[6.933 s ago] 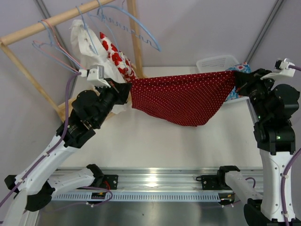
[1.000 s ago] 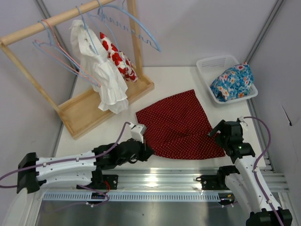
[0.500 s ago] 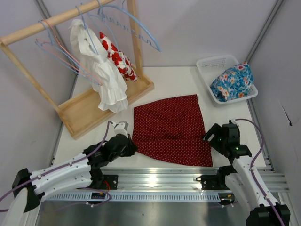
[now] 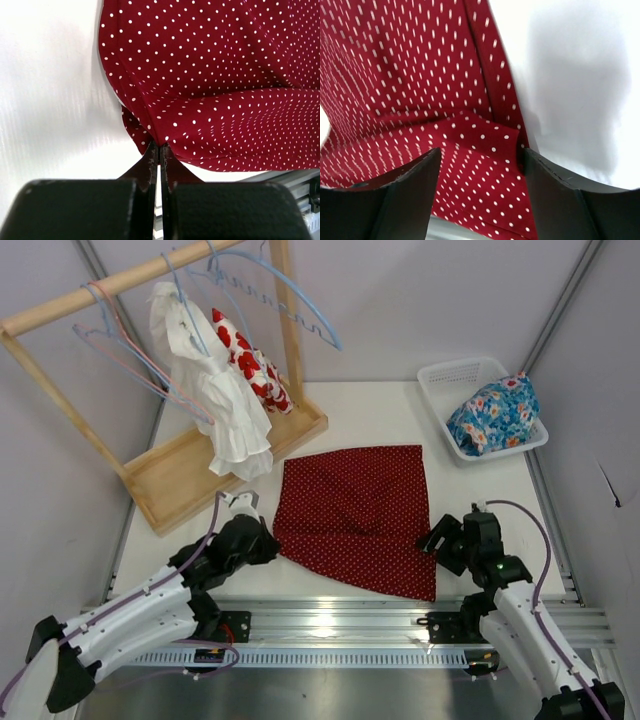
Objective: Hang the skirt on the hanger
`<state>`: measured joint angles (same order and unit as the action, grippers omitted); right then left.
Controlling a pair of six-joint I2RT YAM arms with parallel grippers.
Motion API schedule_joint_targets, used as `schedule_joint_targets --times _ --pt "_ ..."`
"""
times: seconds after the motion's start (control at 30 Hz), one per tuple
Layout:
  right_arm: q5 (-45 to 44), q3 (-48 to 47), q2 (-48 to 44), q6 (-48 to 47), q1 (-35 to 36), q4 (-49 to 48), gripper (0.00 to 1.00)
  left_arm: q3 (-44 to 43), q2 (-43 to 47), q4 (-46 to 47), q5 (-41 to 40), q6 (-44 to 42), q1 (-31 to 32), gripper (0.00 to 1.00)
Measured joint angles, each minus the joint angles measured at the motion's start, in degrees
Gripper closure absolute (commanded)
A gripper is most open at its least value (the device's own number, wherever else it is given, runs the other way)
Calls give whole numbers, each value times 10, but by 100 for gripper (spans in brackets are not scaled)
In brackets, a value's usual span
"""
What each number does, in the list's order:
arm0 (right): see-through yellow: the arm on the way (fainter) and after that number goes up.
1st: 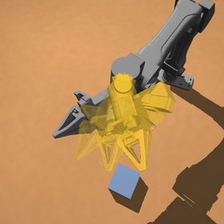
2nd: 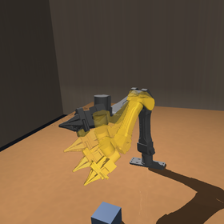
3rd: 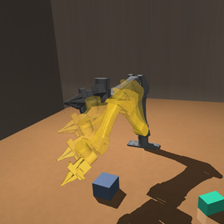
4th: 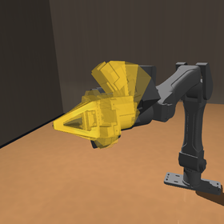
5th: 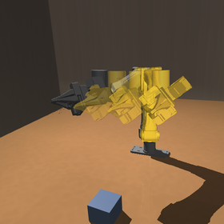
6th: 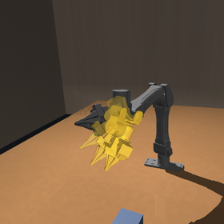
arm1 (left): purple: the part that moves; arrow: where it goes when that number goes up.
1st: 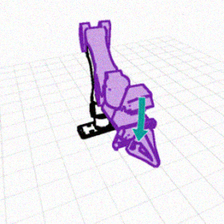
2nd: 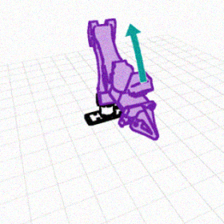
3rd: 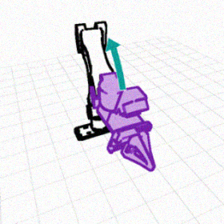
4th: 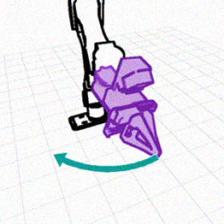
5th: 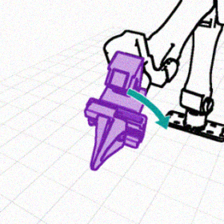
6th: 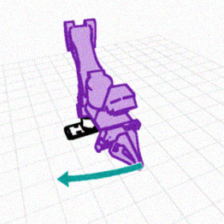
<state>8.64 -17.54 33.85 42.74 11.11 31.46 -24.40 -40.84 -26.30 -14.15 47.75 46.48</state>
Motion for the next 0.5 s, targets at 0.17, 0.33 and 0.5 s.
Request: schedule_joint_targets --times 0.17,0.33,0.5 --pt "0 23 -26 24 49 9 38 0 0 0 10 -9 -17 100" --pt "3 24 -28 34 70 11 43 0 1 0 21 -23 -42 100" --pt "-1 24 -12 40 97 15 30 0 2 0 30 -35 -57 100"
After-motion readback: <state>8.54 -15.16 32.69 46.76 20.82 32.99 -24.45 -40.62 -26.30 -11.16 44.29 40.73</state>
